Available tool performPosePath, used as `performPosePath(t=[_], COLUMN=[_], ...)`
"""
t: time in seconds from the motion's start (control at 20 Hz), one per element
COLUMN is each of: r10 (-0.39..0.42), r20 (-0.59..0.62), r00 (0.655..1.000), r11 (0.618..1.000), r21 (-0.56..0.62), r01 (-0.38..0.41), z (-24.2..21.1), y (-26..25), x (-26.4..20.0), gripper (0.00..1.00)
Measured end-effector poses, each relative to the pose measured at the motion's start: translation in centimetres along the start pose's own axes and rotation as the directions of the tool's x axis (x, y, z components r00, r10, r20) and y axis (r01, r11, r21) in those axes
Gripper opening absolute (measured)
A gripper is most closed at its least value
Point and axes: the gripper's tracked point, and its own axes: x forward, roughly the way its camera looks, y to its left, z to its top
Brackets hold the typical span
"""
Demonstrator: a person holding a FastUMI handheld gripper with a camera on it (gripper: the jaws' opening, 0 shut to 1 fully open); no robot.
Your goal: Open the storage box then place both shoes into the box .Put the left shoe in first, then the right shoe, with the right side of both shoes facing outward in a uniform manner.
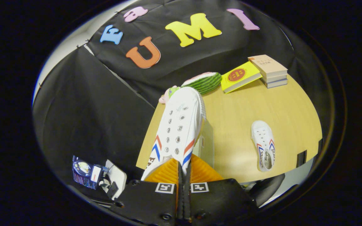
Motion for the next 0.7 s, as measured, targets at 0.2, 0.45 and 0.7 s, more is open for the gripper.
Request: performPosePath(t=[0.2,0.45,0.7], r10=[0.037,0.038,-0.001], r20=[-0.057,-0.174,-0.251], r00=[0.998,0.984,0.968], r11=[0.999,0.999,0.994], r21=[0.005,0.038,0.107], r01=[-0.037,-0.031,0.029], z=[-0.5,-3.0,-4.5], y=[4.2,5.7,4.1], x=[4.5,11.4,16.9], gripper=[0.05,0.05,0.06])
